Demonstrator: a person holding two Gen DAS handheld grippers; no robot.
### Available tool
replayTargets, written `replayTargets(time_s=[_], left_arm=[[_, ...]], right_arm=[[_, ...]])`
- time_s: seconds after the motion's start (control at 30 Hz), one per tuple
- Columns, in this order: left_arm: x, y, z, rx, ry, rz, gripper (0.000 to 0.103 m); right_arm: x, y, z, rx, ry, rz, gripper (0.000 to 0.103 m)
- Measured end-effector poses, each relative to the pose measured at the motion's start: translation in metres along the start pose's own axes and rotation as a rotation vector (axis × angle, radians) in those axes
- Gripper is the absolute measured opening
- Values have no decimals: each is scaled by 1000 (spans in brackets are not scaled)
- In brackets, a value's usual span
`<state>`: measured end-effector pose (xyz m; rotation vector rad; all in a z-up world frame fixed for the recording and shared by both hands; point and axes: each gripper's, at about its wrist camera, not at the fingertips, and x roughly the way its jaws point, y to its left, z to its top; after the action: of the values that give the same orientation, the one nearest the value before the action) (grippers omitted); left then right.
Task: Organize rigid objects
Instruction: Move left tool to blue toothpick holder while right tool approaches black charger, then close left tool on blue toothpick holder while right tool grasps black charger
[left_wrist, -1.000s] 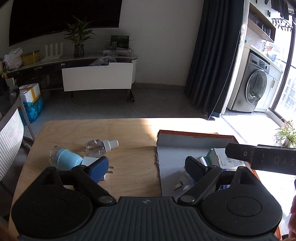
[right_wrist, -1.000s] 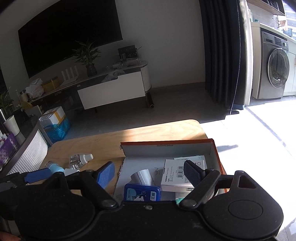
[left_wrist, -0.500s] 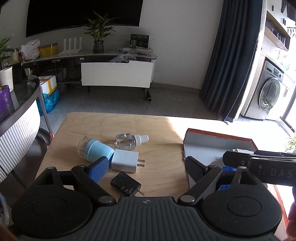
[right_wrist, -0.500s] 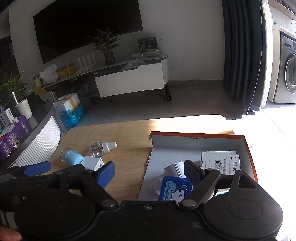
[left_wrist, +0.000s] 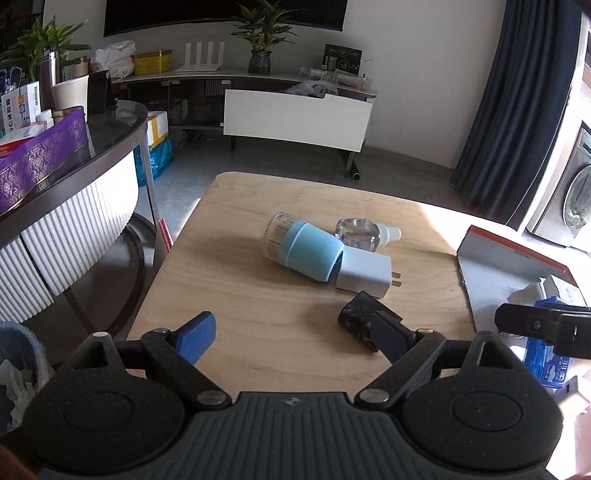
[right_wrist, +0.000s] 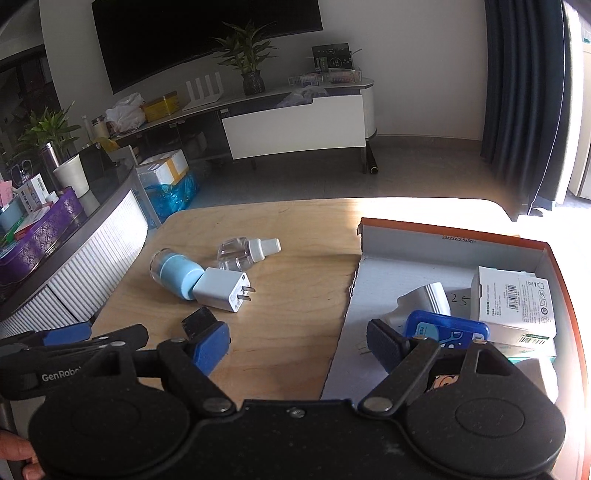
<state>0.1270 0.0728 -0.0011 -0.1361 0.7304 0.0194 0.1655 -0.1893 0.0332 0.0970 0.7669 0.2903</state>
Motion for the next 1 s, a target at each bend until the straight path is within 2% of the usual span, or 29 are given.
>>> replayTargets(time_s=[0.17,0.37,0.57,0.7,0.8,0.87,0.9,0.93,1.0], left_arm=[[2,16,1,-22,0,15,94],[10,28,5,-20,-6,-7,97],[22,33,13,2,-20,-28,100],[36,29,21,47,-30,-71,103],[49,23,27,100,-42,-87,103],[58,20,31,119,-50,-107,103],[63,19,32,129,-52,-120,103],[67,18,33,143,-57,-134,103],[73,14,33,174,-60,-147,103]], right_arm=[[21,21,-8,-49,40,52,97],[51,44,-12,-111,76,110,97],[81,65,-8,-164,113,141,89],[97,73,-4,-176,149,104,90],[101,77,-3,-199,137,106,90],[101,80,-3,-223,123,66,76],[101,81,-3,-230,118,52,53],[100,79,-3,-225,114,41,44],[97,72,-4,-200,116,45,44]])
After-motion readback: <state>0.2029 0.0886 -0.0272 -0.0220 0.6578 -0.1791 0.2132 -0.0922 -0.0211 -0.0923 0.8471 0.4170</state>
